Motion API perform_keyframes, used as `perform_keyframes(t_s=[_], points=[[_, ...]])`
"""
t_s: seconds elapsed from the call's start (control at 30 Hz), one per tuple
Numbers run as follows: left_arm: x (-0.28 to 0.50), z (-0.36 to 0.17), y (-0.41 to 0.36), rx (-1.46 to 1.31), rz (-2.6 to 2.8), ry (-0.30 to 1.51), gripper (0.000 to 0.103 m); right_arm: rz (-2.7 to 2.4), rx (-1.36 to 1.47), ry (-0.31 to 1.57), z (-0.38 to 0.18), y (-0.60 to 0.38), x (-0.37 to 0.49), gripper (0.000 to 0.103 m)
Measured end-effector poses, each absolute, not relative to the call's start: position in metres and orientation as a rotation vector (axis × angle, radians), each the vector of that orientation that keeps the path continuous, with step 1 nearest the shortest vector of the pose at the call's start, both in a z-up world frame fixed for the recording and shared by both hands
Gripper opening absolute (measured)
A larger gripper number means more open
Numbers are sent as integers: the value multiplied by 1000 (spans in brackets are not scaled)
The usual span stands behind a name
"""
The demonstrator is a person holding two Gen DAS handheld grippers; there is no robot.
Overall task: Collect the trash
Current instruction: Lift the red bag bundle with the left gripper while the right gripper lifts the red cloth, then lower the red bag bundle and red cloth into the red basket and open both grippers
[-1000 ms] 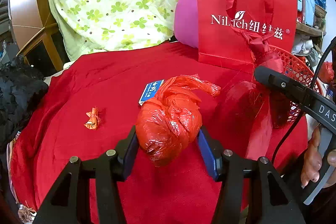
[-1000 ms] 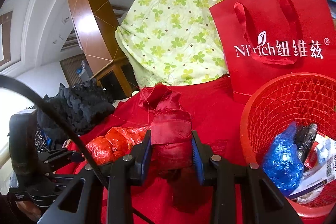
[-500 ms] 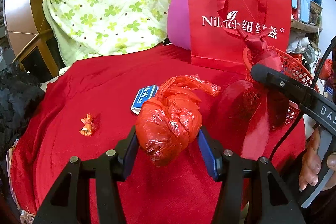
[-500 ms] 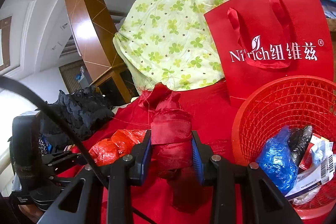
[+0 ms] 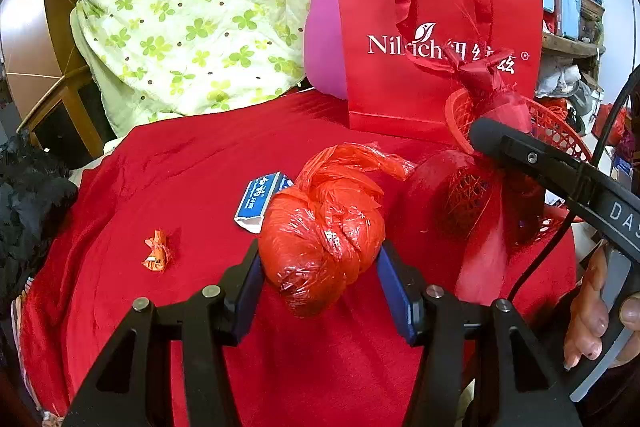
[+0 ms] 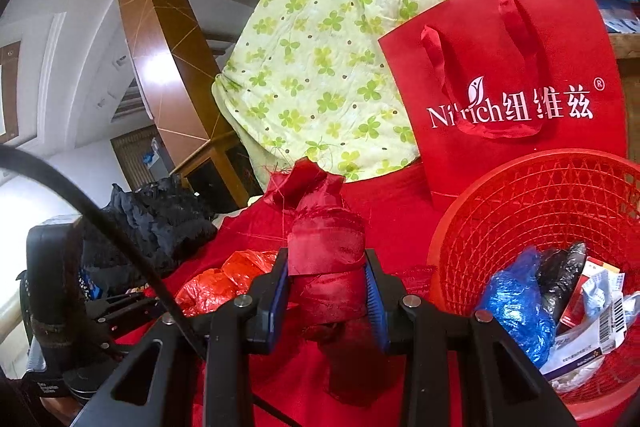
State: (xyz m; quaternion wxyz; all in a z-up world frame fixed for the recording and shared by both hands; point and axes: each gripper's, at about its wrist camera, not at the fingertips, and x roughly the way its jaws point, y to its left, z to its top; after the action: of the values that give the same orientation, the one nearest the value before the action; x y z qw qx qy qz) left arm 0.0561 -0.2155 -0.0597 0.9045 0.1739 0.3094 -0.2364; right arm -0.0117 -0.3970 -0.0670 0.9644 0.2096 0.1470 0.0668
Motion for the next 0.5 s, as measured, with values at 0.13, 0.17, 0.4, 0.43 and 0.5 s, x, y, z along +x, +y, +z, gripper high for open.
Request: perform_keyframes(t_s=[0.13,0.17,0.4,0.43,0.5], points=[[56,-57,-220,365,-498,634,58,130,432,289,-66,-400,-13,37],[56,-57,-221,366,-499,632,58,128,432,287,-66,-401,-14,37],[56,-54,-230,372,-520,628,58,121,447,274,-63,-407,-15,37],[56,-53,-232,372,-523,628,58,119,448,271,-63,-407,-16,37],[56,-53,-235,372,-530,629,58,116,450,267,-63,-409,-17,37]])
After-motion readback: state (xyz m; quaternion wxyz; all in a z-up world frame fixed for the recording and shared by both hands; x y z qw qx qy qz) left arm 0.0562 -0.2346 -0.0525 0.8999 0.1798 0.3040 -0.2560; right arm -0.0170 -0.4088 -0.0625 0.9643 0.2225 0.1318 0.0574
